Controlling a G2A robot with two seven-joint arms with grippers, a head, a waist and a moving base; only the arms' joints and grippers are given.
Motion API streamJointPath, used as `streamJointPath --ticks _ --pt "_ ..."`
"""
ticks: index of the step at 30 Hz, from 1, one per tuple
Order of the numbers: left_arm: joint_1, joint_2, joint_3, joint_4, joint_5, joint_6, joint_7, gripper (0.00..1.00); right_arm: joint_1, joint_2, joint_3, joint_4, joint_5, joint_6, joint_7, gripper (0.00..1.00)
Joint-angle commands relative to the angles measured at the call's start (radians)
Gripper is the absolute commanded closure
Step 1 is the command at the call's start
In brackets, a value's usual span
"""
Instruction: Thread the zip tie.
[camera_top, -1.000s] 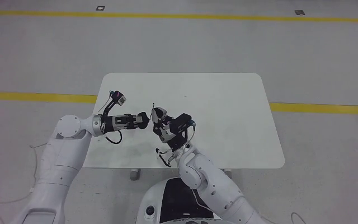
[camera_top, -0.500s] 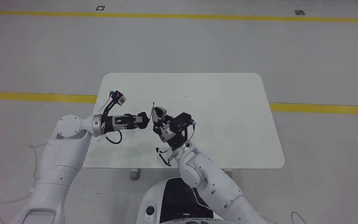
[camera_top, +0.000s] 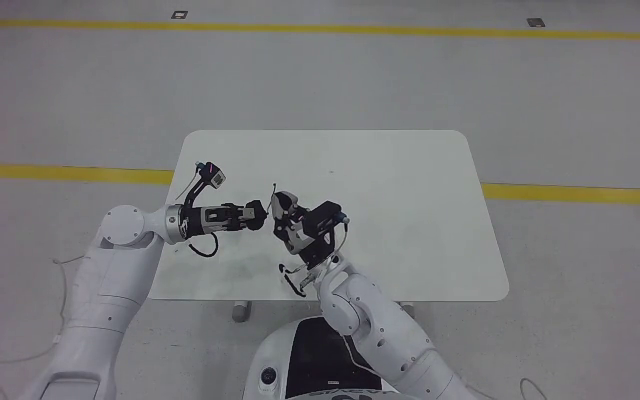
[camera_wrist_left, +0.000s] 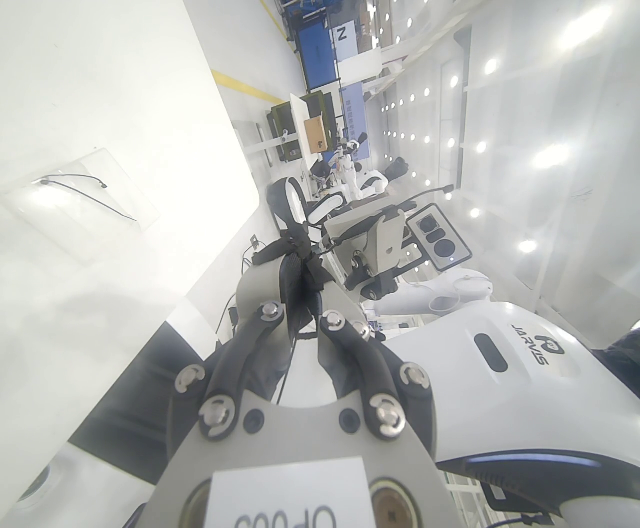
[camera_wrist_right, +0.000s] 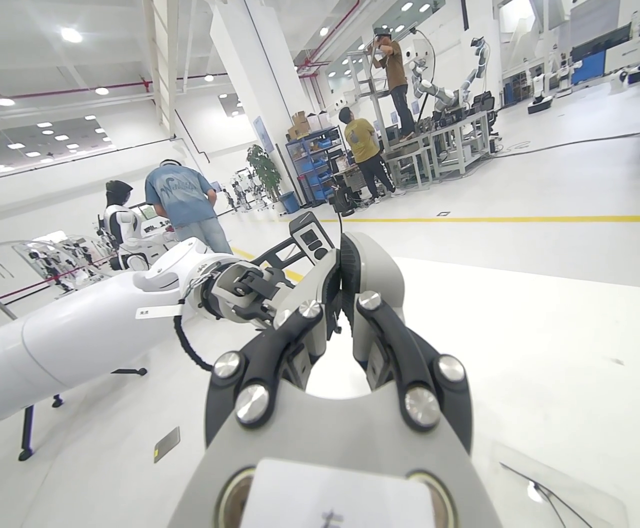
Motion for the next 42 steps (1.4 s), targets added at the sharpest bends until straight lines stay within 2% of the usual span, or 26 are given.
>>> streamJointPath --ticks 1,32,42 --pt "0.000 0.000 0.000 0.000 0.000 0.000 0.000 1.00 0.000 0.000 0.000 0.001 -0.001 0.002 0.003 1.00" --pt "0.000 0.000 0.000 0.000 0.000 0.000 0.000 1.00 -0.018 0.004 0.020 -0.007 -0.018 0.026 0.019 1.00" --pt "0.000 0.000 0.000 0.000 0.000 0.000 0.000 1.00 -0.030 0.011 0.021 -0.023 -0.046 -0.015 0.004 1.00"
